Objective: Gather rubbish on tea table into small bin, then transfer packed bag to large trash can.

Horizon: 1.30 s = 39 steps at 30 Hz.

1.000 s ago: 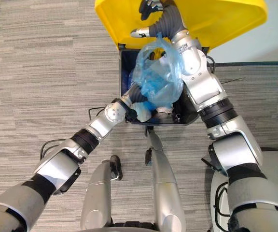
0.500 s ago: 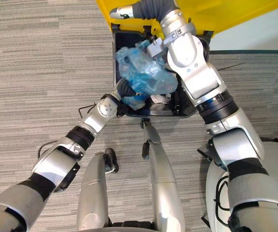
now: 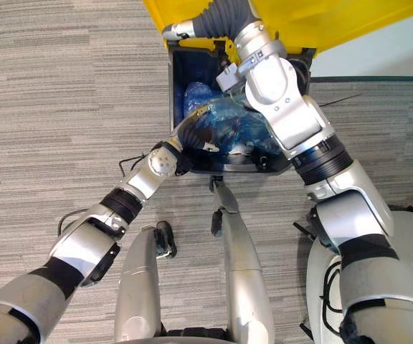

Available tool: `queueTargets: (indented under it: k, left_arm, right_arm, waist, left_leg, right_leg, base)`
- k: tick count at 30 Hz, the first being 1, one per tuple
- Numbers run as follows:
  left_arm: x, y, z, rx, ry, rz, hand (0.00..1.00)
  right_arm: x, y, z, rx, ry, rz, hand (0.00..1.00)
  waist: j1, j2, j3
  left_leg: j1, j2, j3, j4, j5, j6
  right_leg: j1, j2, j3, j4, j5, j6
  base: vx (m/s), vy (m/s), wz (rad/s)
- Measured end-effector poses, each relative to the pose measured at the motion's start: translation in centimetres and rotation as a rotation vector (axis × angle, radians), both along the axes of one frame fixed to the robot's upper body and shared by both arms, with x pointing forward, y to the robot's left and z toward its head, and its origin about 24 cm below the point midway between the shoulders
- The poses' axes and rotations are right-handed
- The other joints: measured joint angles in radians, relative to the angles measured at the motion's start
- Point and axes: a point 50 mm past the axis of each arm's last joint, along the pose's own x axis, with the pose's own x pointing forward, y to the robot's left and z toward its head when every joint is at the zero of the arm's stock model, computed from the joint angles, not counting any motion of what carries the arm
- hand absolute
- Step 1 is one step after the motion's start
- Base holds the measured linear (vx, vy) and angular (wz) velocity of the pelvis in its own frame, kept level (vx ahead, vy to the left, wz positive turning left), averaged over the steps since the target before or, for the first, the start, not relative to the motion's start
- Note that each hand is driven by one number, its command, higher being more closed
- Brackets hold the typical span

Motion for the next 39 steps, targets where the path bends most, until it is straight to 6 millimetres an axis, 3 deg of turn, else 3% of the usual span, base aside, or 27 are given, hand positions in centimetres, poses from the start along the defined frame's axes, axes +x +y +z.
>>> queueTargets:
  k: [3, 7, 10, 13, 16, 20, 23, 26, 28, 29, 30, 33, 36, 37, 39]
  left_arm:
    - [-0.7, -0.1, -0.3, -0.026, -0.011, -0.024, 0.00]
    - [-2.1, 0.4, -0.3, -0.140, -0.043, -0.064, 0.00]
    - [-3.0, 2.9, -0.5, -0.293, -0.055, -0.024, 0.00]
    - [-3.9, 7.0, -1.9, -0.400, -0.029, 0.077, 0.00]
    - [-6.4, 12.2, -5.2, -0.530, 0.029, 0.225, 0.00]
    - [-9.5, 16.2, -9.7, -0.577, 0.141, 0.387, 0.00]
    - [-11.9, 18.6, -13.0, -0.576, 0.241, 0.497, 0.00]
    - [-15.1, 21.1, -18.1, -0.546, 0.429, 0.656, 0.00]
    - [-18.5, 22.6, -21.9, -0.505, 0.610, 0.776, 0.00]
    - [-19.0, 22.7, -22.3, -0.500, 0.628, 0.791, 0.00]
    - [-21.3, 23.2, -24.4, -0.488, 0.731, 0.867, 0.00]
    - [-24.3, 22.4, -27.1, -0.485, 0.886, 0.925, 0.00]
    - [-25.3, 21.3, -28.1, -0.496, 0.951, 0.931, 0.00]
    - [-25.3, 21.2, -28.2, -0.499, 0.953, 0.930, 0.00]
    - [-25.4, 21.1, -28.3, -0.502, 0.958, 0.932, 0.00]
  right_arm:
    - [0.5, -0.5, -1.5, -0.001, 0.043, -0.016, 0.00]
    - [1.5, -2.8, -5.3, 0.017, 0.146, -0.084, 0.00]
    - [1.6, -5.2, -8.3, 0.026, 0.216, -0.153, 0.00]
    - [0.9, -7.1, -10.7, 0.018, 0.258, -0.200, 0.00]
    - [-0.3, -9.6, -14.5, 0.032, 0.351, -0.262, 0.00]
    - [-1.7, -11.8, -19.5, 0.037, 0.500, -0.334, 0.00]
    - [-2.6, -12.7, -21.9, 0.043, 0.577, -0.365, 0.00]
    - [-3.0, -13.2, -24.6, 0.087, 0.673, -0.399, 0.00]
    - [-2.9, -13.4, -26.5, 0.081, 0.740, -0.435, 0.00]
    - [-2.9, -13.5, -26.8, 0.082, 0.750, -0.438, 0.00]
    - [-2.9, -13.7, -28.1, 0.073, 0.809, -0.451, 0.00]
    - [-3.5, -14.0, -30.6, 0.070, 0.900, -0.486, 0.00]
    - [-4.7, -13.7, -32.7, 0.088, 0.978, -0.484, 0.00]
    - [-4.9, -13.6, -33.0, 0.096, 0.988, -0.484, 0.00]
    - [-6.4, -13.7, -34.7, 0.108, 1.046, -0.494, 0.00]
  waist:
    - [0.005, 0.001, -0.001]
    - [0.027, 0.002, -0.002]
    - [0.042, 0.002, -0.002]
    - [0.055, 0.001, -0.002]
    - [0.065, 0.002, -0.011]
    - [0.087, 0.000, -0.080]
    - [0.103, 0.002, -0.097]
    - [0.105, -0.002, -0.145]
    - [0.105, -0.002, -0.158]
    - [0.106, -0.002, -0.158]
    - [0.107, -0.003, -0.159]
    - [0.105, -0.004, -0.163]
    - [0.104, -0.015, -0.169]
    - [0.103, -0.020, -0.172]
    - [0.087, -0.037, -0.176]
  left_leg:
    - [0.026, 0.000, -0.002, -0.009, 0.000, 0.000]
    - [0.076, -0.008, -0.011, -0.041, 0.011, -0.005]
    - [0.121, -0.021, -0.019, -0.085, 0.031, -0.012]
    - [0.177, -0.029, -0.027, -0.129, 0.051, -0.020]
    - [0.281, -0.039, -0.041, -0.198, 0.076, -0.026]
    - [0.353, -0.057, -0.055, -0.270, 0.109, -0.030]
    - [0.445, -0.069, -0.069, -0.337, 0.126, -0.021]
    - [0.516, -0.080, -0.082, -0.408, 0.151, -0.019]
    - [0.580, -0.084, -0.081, -0.464, 0.170, -0.022]
    - [0.587, -0.084, -0.081, -0.470, 0.172, -0.023]
    - [0.625, -0.084, -0.079, -0.492, 0.177, -0.025]
    - [0.686, -0.088, -0.070, -0.522, 0.187, -0.040]
    - [0.746, -0.105, -0.045, -0.532, 0.189, -0.043]
    - [0.753, -0.111, -0.040, -0.532, 0.190, -0.041]
    - [0.761, -0.129, -0.025, -0.496, 0.185, -0.026]
  right_leg:
    - [0.025, -0.001, -0.003, -0.001, -0.003, -0.004]
    - [0.069, -0.007, -0.012, -0.002, -0.015, -0.020]
    - [0.105, -0.020, -0.024, -0.003, -0.028, -0.034]
    - [0.148, -0.027, -0.032, -0.003, -0.043, -0.032]
    - [0.233, -0.039, -0.051, 0.003, -0.073, -0.031]
    - [0.281, -0.060, -0.064, 0.019, -0.101, -0.033]
    - [0.355, -0.072, -0.078, 0.020, -0.123, -0.026]
    - [0.413, -0.073, -0.087, -0.006, -0.128, -0.021]
    - [0.464, -0.066, -0.086, -0.039, -0.130, -0.014]
    - [0.471, -0.064, -0.086, -0.043, -0.129, -0.014]
    - [0.501, -0.054, -0.082, -0.058, -0.127, -0.011]
    - [0.542, -0.051, -0.072, -0.060, -0.129, -0.006]
    - [0.570, -0.058, -0.041, -0.033, -0.133, 0.008]
    - [0.570, -0.062, -0.033, -0.028, -0.131, 0.021]
    - [0.583, -0.077, -0.011, -0.027, -0.086, 0.119]
  base:
    - [0.03, -0.021, 0.05]
    - [0.05, -0.023, 0.12]
    - [0.07, -0.041, 0.21]
    - [0.08, -0.061, 0.17]
    - [0.07, -0.055, 0.25]
    - [0.06, -0.057, 0.22]
    - [0.04, -0.058, 0.28]
    - [0.03, -0.049, 0.14]
    - [0.04, -0.040, -0.02]
    - [0.03, -0.028, -0.09]
    - [0.02, -0.014, -0.12]
    - [0.01, 0.002, -0.11]
    - [-0.03, 0.038, -0.22]
    - [-0.11, 0.074, -0.30]
    - [-0.16, 0.097, -0.24]
